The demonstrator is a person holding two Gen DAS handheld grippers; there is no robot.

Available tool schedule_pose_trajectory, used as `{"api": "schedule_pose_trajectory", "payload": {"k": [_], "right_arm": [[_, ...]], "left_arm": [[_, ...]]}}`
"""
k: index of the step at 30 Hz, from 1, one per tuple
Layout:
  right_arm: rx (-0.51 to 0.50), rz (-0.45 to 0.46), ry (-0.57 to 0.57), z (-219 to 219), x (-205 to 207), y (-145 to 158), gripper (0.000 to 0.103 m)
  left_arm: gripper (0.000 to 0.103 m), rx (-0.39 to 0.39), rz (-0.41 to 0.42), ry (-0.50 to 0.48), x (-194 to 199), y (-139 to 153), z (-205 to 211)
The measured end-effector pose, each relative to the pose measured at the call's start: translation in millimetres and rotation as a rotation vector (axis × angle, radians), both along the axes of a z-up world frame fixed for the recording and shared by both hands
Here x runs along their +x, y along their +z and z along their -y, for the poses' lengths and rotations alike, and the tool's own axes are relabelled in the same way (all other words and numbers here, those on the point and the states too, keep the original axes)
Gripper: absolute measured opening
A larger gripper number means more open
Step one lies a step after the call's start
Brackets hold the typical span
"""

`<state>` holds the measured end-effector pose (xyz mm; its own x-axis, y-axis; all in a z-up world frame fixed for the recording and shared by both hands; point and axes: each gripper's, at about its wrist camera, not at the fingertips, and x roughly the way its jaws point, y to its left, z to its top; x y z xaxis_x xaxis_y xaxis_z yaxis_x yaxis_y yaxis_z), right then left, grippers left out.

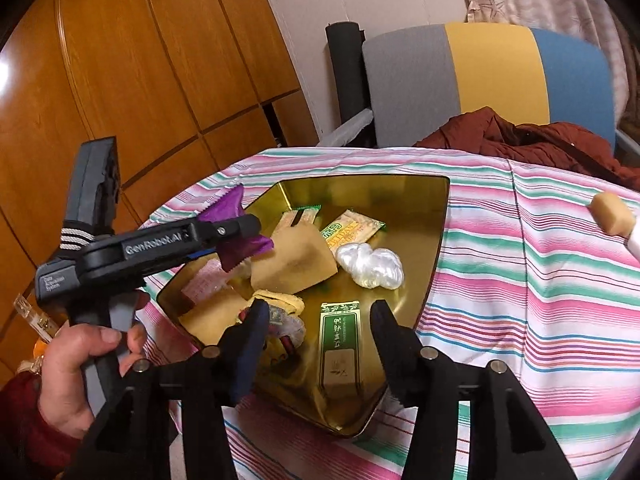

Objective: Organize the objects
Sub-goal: 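Carry the tea box and purple packet to the gold tray and release both, then move both tools from the gold tray back to the remaining items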

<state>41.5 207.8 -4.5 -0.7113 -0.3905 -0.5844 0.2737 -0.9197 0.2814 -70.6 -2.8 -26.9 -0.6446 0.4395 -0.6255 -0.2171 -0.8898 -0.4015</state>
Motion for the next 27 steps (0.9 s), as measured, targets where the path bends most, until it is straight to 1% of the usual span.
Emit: {"api": "schedule_pose_trajectory", "payload": {"k": [1,2,4,7,10,11,12,13,14,17,21,22,23,24,25,26,27], "right_arm": [[-0.003,-0.002,-0.003,-2,1,0,0.057],[-0.011,-0.002,-0.010,-4,2,0,0.061],[-0.027,0.003,-0.027,-9,3,-1,0.065],[-0.056,0.012,-0.034,-14,3,-3,0.065],[-0.063,0.012,-0.035,-15,5,-4,0.065],[-0.066,0.012,-0.034,-15,6,-4,0.065],[-0.068,0.012,-0.034,-14,6,-5,0.065],[-0.072,0.013,-0.030,-14,6,-5,0.065],[-0.073,0.013,-0.029,-14,7,-5,0.065],[-0.078,0.008,-0.032,-16,9,-5,0.065],[-0.086,0.013,-0.040,-20,8,-6,0.065],[-0.088,0.011,-0.042,-21,9,-6,0.065],[-0.089,0.010,-0.044,-21,10,-5,0.065],[-0.089,0.008,-0.046,-22,10,-5,0.065],[-0.089,0.007,-0.048,-23,10,-5,0.065],[-0.091,0.007,-0.050,-24,11,-5,0.065],[-0.095,0.008,-0.053,-25,10,-5,0.065]], "left_arm": [[0.041,-0.002,0.004,0.006,-1,-1,1],[0.041,0.003,0.007,0.011,-2,-1,4],[0.041,-0.002,0.008,0.028,-4,0,9],[0.041,-0.007,0.012,0.067,-7,1,18],[0.042,-0.020,0.049,0.072,-12,-3,22],[0.045,-0.028,0.063,0.069,-14,-4,21],[0.051,-0.040,0.074,0.077,-14,-5,21],[0.053,-0.049,0.080,0.092,-14,-6,21],[0.053,-0.040,0.080,0.102,-13,-6,23],[0.058,-0.011,0.070,0.128,-9,-3,28],[0.058,-0.018,0.039,0.168,-3,4,32],[0.058,-0.025,0.025,0.190,0,6,34],[0.058,-0.030,-0.008,0.223,4,11,37],[0.059,-0.020,-0.040,0.227,8,15,39],[0.060,0.001,-0.072,0.208,12,19,39],[0.062,0.013,-0.079,0.171,12,21,36],[0.062,0.011,-0.062,0.138,9,21,32]]}}
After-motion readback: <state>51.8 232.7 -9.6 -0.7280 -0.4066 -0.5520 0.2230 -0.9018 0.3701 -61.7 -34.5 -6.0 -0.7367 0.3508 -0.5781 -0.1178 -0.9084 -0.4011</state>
